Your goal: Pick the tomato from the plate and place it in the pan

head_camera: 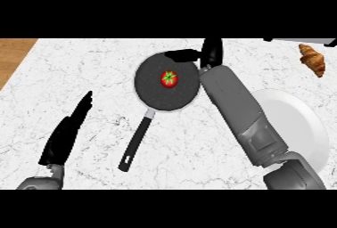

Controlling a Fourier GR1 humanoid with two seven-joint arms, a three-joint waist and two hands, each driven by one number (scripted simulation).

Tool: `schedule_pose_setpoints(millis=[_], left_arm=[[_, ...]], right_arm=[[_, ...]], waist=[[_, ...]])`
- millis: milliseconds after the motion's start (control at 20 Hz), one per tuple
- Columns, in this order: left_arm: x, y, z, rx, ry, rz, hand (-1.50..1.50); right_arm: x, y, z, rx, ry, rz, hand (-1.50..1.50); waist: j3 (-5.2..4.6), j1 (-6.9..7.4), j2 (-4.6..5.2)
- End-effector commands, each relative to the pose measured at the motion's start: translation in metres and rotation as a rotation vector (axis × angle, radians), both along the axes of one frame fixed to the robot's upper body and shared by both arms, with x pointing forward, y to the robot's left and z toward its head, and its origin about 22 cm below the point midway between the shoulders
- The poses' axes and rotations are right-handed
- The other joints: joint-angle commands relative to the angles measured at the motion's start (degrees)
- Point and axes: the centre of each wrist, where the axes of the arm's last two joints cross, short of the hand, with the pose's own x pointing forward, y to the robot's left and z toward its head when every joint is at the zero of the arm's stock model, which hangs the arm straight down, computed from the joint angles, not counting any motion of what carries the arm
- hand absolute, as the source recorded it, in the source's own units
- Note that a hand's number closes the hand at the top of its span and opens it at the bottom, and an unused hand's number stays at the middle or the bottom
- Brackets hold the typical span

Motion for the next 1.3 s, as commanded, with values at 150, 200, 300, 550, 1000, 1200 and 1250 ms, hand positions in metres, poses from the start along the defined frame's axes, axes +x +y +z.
schedule_pose_setpoints(millis=[150,200,300,550,1000,1200,1250], left_arm=[[-0.02,0.021,-0.013,0.006,0.023,0.072,0.0],[-0.018,0.026,-0.01,0.002,0.013,0.085,0.0],[-0.012,0.022,-0.01,0.009,0.027,0.088,0.0],[-0.024,0.037,-0.001,0.012,0.025,0.128,0.0],[-0.031,0.026,-0.018,0.016,0.044,0.127,0.0],[-0.033,0.046,-0.003,-0.001,0.044,0.113,0.0],[-0.039,0.026,-0.018,-0.007,0.04,0.133,0.0]], right_arm=[[0.004,-0.057,-0.021,0.075,-0.072,-0.117,-1.5],[-0.004,-0.045,-0.036,0.097,-0.082,-0.124,-1.5],[0.002,-0.079,-0.03,0.051,-0.134,-0.118,-1.5],[-0.008,-0.135,-0.048,0.015,-0.134,-0.11,-1.5],[-0.031,-0.226,-0.041,-0.011,-0.12,-0.067,-1.5],[-0.051,-0.26,-0.048,-0.006,-0.101,-0.032,-1.5],[-0.064,-0.254,-0.06,0.007,-0.108,-0.032,-1.5]], waist=[[-0.01,-4.05,-1.04],[-0.01,-4.47,-1.21],[-0.01,-5.14,-1.3],[-0.04,-6.35,-1.92],[-0.09,-7.22,-2.2],[-0.07,-7.08,-2.18],[-0.09,-7.36,-2.29]])
